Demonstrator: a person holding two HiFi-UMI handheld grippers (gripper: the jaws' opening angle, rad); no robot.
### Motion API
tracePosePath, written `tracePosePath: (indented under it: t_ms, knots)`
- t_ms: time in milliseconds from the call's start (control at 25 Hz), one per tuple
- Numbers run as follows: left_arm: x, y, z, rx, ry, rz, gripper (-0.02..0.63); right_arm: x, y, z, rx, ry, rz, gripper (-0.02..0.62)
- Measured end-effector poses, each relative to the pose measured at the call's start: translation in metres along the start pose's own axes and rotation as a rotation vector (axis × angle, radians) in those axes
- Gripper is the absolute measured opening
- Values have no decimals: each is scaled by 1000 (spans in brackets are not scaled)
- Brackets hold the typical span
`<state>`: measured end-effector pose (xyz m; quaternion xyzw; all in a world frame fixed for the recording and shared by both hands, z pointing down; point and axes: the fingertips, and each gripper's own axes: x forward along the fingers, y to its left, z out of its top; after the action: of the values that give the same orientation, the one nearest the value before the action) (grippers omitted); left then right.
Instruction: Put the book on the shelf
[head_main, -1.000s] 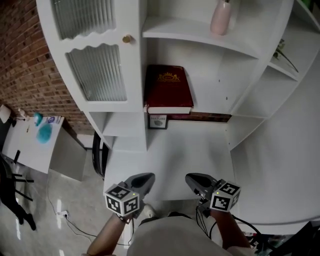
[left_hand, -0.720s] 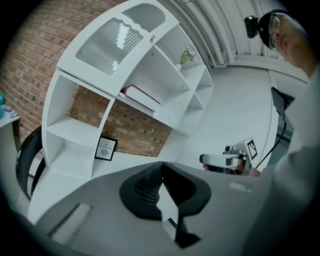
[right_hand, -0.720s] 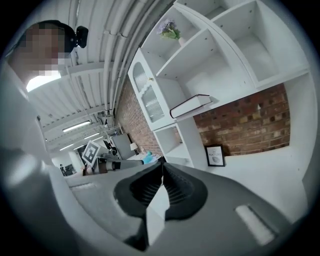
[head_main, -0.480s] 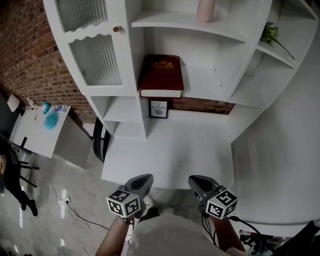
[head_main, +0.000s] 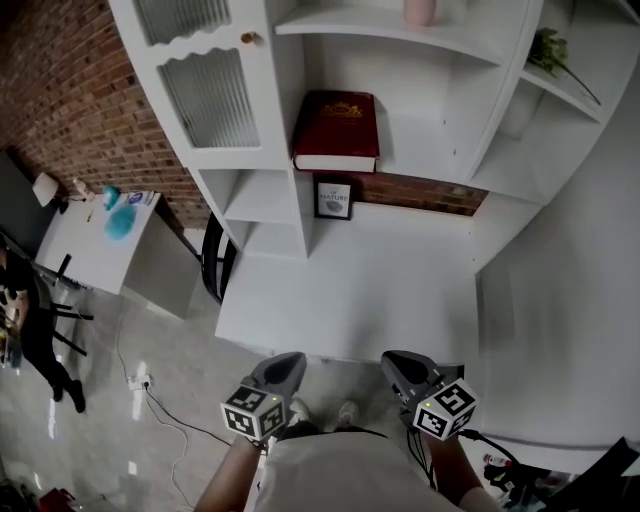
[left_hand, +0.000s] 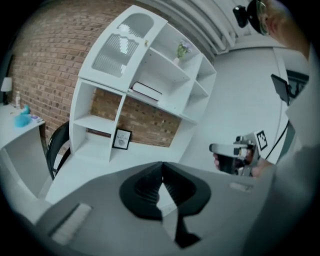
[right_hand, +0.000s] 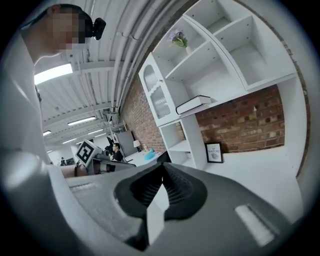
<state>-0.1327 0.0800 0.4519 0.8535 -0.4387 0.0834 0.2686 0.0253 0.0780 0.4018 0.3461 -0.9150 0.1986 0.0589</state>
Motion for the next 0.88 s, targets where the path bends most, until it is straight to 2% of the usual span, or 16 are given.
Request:
tracePosePath:
  t_ms: [120,320,880]
  knots:
    - [-7,-6,-2,-68,-12,-53,8,4,11,1,-27,-11,-17,2]
    - [-18,-9,-3,-28,-4,-89,8,12,29,8,-25,-49,-13,2]
    - [-32,16,16,-28,-26,-88,8,31,41,15,-44,-44,-31,2]
